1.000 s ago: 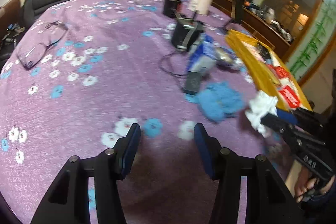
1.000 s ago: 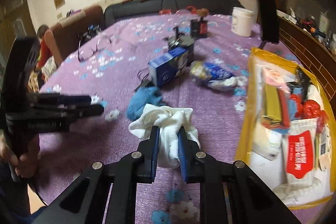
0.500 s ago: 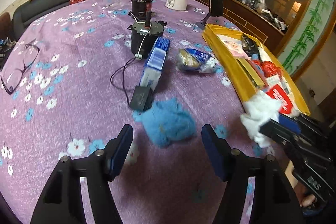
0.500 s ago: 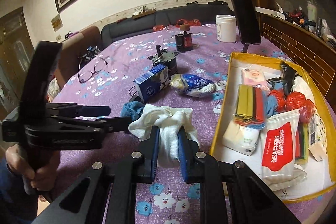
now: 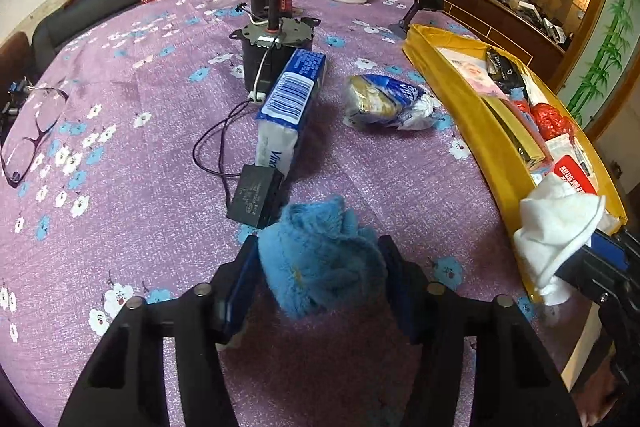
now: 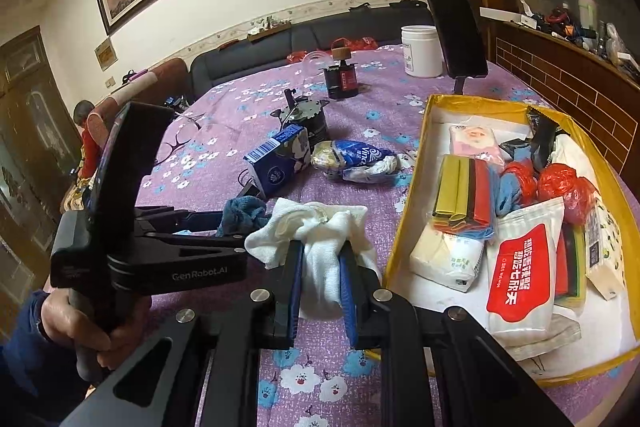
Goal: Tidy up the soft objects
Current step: 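Grasp the blue knit cloth with the left while the right lifts the white cloth, then carry the white cloth and blue knit cloth over the yellow tray with both grippers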
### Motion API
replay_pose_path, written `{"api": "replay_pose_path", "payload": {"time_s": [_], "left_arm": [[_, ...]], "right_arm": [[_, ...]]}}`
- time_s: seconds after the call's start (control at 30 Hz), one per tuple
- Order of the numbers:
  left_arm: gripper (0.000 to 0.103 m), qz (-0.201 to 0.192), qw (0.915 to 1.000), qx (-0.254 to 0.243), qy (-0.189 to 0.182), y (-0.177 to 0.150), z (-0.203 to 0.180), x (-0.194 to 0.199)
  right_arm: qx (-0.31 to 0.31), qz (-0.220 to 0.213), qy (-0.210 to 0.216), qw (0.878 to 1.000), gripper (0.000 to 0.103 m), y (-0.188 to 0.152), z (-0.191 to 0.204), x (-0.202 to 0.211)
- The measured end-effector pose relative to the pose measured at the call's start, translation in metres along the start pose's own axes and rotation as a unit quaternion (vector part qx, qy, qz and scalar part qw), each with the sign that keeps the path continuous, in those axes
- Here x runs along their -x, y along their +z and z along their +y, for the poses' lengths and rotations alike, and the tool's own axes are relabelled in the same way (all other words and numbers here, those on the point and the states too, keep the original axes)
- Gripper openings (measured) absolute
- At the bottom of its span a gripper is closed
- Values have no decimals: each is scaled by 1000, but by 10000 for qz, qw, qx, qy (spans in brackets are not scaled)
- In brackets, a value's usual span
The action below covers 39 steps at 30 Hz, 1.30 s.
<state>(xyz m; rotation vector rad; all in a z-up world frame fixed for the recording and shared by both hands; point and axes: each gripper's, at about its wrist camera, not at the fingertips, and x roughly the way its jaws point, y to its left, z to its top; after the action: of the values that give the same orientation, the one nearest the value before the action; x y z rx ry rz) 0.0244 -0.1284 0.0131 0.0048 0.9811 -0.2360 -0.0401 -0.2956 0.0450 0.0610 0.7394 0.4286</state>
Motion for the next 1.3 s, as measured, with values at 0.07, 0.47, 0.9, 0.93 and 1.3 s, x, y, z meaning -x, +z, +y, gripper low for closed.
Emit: {"api": "replay_pose_path", "payload": {"time_s": [0.07,0.47,0.9,0.93,1.3], "left_arm": [[51,-34,10000,33,-17,-1,1,2],[51,-425,9990,-62,82,-4,-5,23],[51,-901,9934,-346,616,-9,-20,41],[51,-933,9929,-369,644,-10,-22,42],[51,-1116,9882,-641,830,-12,-40,45]], "right_arm": [[9,27,-5,10000,19,0,1,-2],[43,54,-125,9999,19,4,9,-7],[1,-43,-205,9998,19,7,7,2],[-10,-58,-206,9998,19,7,7,4],[-136,-136,-247,9995,19,7,-4,11]]}}
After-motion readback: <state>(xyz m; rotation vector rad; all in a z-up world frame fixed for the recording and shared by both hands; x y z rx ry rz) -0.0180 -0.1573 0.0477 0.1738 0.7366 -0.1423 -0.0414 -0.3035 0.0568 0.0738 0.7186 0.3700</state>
